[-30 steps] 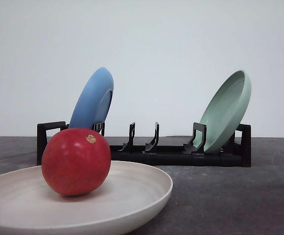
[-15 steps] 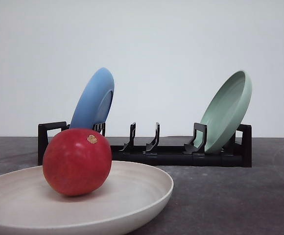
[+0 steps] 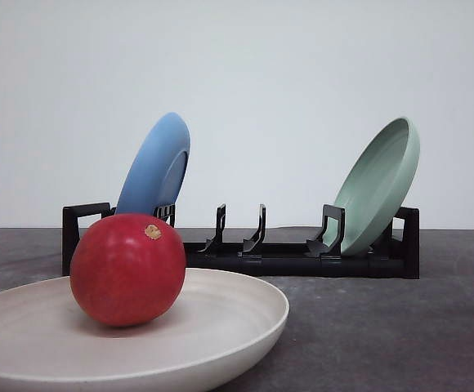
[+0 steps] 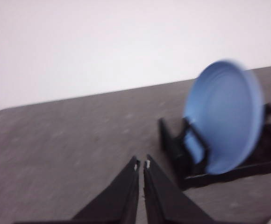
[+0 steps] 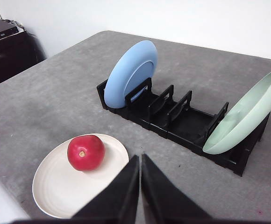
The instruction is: Place pomegranate in white plate
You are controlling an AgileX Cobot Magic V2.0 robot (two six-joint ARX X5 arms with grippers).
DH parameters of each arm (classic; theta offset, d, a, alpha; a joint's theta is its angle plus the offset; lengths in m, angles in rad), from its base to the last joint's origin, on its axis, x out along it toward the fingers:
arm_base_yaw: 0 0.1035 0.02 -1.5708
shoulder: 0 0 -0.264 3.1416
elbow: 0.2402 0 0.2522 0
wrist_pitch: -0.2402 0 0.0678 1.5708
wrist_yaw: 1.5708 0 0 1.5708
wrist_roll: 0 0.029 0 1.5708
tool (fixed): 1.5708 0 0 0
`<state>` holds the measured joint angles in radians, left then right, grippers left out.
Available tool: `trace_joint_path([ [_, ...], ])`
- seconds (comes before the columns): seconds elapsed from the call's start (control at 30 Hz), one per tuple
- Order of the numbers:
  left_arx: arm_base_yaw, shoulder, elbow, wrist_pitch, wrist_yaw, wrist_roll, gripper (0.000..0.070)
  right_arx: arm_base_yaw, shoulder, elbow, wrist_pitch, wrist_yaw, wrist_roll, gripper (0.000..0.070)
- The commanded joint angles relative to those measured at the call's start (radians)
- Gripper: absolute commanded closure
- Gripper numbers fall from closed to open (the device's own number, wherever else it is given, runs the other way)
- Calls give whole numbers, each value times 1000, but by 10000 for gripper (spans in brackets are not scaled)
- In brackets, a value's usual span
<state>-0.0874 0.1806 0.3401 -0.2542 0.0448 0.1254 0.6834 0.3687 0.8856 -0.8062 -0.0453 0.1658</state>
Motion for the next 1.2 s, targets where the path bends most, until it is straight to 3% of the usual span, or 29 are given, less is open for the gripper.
trace_joint_path([
  [0.0, 24, -13, -44, 54, 4, 22, 700, 6, 2, 12, 11, 1, 10, 700],
  [0.17, 56, -62, -163, 124, 4, 16, 700, 6, 2, 12, 11, 1, 10, 700],
  [0.43, 56, -178, -264, 121, 1, 11, 700, 6, 2, 12, 11, 1, 10, 700],
  [0.7, 51, -178, -312, 120, -41, -40, 700, 6, 2, 12, 12, 1, 10, 700],
  [1.17, 36, -178, -328, 76, -116, -41, 700, 6, 2, 12, 13, 1, 10, 700],
])
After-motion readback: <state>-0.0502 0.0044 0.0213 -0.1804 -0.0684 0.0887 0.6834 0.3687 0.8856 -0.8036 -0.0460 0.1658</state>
